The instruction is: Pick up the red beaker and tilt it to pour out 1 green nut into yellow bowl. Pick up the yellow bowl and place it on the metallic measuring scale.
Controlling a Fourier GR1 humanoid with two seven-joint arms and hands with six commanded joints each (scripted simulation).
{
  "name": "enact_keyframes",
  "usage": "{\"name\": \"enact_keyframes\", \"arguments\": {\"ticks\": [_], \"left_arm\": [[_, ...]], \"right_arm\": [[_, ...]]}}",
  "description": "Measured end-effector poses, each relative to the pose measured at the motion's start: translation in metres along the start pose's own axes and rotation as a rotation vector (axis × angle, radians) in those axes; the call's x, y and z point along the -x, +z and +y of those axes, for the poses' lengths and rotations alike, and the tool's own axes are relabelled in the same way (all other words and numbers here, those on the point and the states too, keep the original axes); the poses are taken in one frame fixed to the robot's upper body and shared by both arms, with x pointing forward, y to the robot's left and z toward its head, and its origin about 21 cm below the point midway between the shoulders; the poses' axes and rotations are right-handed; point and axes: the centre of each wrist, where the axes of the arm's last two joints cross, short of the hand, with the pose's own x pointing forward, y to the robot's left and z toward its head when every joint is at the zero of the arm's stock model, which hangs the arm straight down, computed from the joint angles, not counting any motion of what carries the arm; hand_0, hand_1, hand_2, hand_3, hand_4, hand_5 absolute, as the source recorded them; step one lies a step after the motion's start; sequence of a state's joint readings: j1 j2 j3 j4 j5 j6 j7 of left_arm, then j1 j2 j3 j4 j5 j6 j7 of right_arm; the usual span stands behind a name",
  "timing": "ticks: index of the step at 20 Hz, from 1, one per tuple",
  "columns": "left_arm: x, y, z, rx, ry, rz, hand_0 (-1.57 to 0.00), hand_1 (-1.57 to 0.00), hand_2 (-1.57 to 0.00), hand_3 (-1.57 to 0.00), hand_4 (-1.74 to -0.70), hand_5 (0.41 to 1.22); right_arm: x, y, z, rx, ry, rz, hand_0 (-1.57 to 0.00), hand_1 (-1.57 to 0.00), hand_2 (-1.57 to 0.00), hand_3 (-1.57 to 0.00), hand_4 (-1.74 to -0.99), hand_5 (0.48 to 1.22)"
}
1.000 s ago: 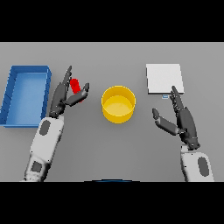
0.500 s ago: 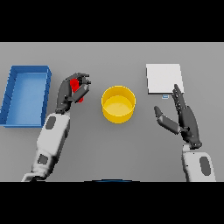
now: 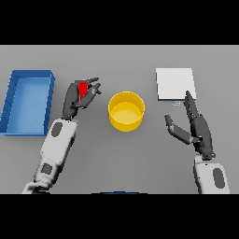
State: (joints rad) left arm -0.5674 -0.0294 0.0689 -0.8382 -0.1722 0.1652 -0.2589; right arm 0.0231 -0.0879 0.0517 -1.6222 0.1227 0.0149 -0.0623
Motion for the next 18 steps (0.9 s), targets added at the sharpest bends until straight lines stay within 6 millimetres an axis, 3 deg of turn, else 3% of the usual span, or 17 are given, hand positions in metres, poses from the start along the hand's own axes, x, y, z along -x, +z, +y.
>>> {"name": "enact_keyframes", "arguments": {"ticks": [4,7,10,15,18], "left_arm": [[-0.016,-0.002,0.005,-0.019,0.005,-0.039,-1.55,-1.55,-1.55,-1.53,-1.50,1.211],[-0.040,-0.009,0.011,-0.001,-0.049,-0.077,-1.56,-1.56,-1.56,-1.55,-1.50,1.216],[-0.058,-0.010,0.007,0.037,-0.174,-0.097,-1.57,-1.57,-1.56,-1.56,-1.62,1.174],[-0.071,-0.010,0.019,0.073,-0.299,-0.092,-1.57,-1.57,-1.56,-1.56,-1.62,1.140],[-0.082,-0.012,0.024,0.114,-0.409,-0.115,-1.57,-1.57,-1.57,-1.57,-1.68,1.123]], "right_arm": [[-0.004,0.003,0.003,-0.007,0.002,-0.021,0.00,0.00,0.00,0.00,-1.294,0.662],[-0.001,0.002,0.006,-0.010,0.013,0.002,0.00,0.00,0.00,0.00,-1.289,0.664],[-0.003,0.000,0.003,-0.011,0.018,-0.011,0.00,0.00,0.00,0.00,-1.277,0.664],[-0.002,0.003,0.004,-0.018,0.009,-0.004,0.00,0.00,0.00,0.00,-1.277,0.679],[-0.003,0.001,0.005,-0.011,0.010,0.009,0.00,0.00,0.00,0.00,-1.277,0.688]]}}
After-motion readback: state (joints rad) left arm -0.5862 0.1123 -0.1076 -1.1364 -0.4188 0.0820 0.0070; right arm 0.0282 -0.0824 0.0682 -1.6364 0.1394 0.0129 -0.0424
